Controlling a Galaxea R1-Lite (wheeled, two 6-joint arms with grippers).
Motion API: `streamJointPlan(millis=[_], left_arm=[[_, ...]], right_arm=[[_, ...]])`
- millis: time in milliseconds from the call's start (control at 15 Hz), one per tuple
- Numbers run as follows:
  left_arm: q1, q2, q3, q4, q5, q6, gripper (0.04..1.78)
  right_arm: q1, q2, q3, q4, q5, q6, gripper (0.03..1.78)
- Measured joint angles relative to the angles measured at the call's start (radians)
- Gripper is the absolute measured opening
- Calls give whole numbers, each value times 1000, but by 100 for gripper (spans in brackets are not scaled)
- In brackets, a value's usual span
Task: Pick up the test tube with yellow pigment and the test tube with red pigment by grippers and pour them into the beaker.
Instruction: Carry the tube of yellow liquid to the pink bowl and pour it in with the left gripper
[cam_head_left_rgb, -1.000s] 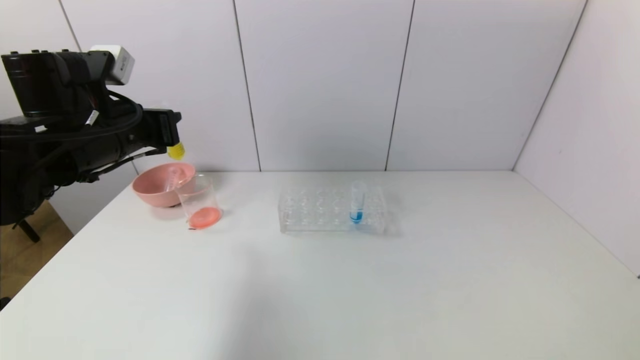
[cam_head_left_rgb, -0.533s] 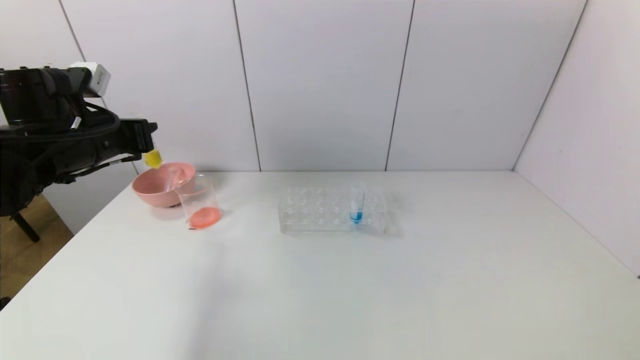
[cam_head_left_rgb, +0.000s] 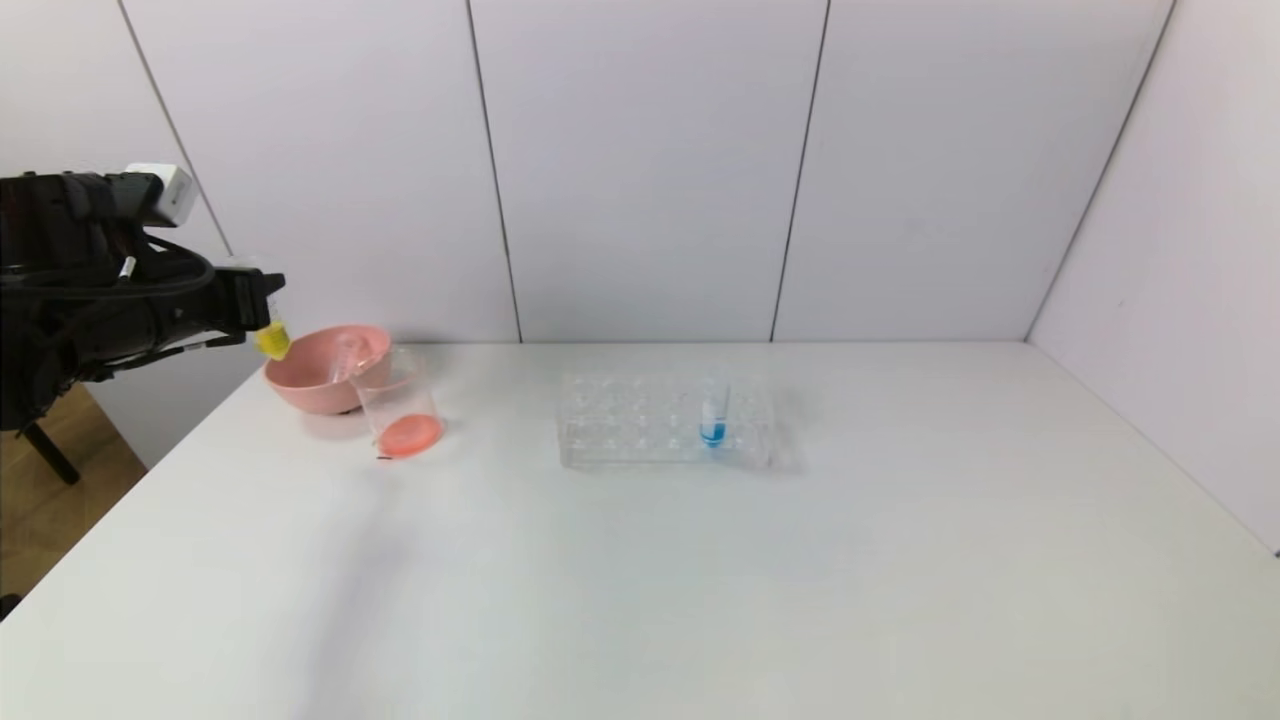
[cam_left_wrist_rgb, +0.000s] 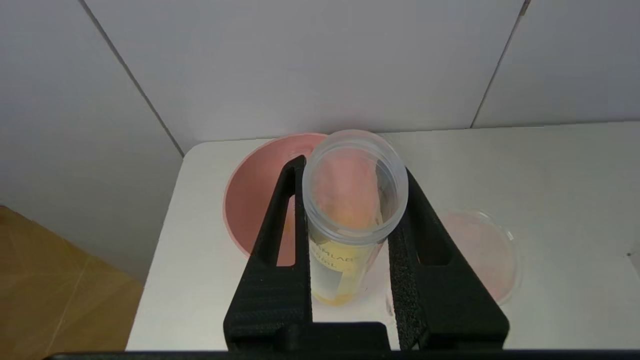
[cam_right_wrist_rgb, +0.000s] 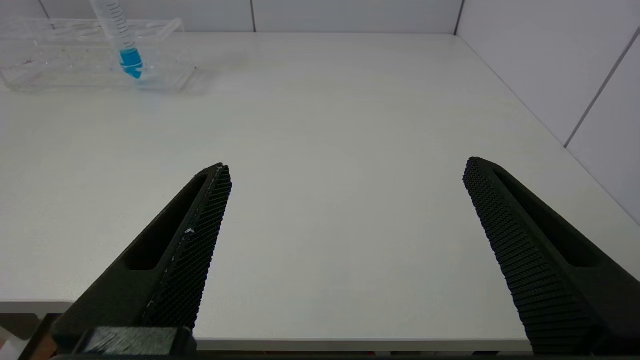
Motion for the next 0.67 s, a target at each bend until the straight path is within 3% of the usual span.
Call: streamJointPlan(millis=[667], left_arm=[[96,106,-44,17,-163,212,45]], right_arm=[[0,0,0,0,0,0,170]])
